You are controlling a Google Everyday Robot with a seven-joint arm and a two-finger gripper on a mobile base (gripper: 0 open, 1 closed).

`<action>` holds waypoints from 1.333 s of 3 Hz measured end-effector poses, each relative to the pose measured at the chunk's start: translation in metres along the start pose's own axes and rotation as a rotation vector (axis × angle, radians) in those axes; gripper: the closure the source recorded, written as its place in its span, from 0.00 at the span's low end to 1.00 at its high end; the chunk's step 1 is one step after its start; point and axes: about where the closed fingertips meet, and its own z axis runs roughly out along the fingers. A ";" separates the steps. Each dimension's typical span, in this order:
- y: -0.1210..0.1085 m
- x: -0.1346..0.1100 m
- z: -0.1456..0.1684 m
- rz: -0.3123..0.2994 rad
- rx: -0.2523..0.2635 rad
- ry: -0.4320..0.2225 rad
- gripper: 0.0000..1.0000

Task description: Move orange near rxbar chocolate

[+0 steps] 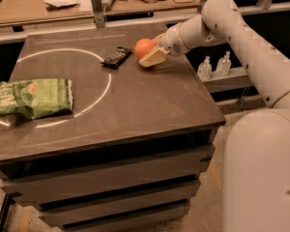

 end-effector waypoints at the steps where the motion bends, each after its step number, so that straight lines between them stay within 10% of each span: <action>1: -0.002 -0.019 0.008 -0.020 0.027 -0.038 1.00; 3: 0.006 -0.021 0.035 0.009 0.043 -0.062 1.00; 4: 0.008 -0.021 0.041 0.016 0.033 -0.062 0.84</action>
Offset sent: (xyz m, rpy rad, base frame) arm 0.0074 0.0446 0.0010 0.0710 -0.0628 -0.0527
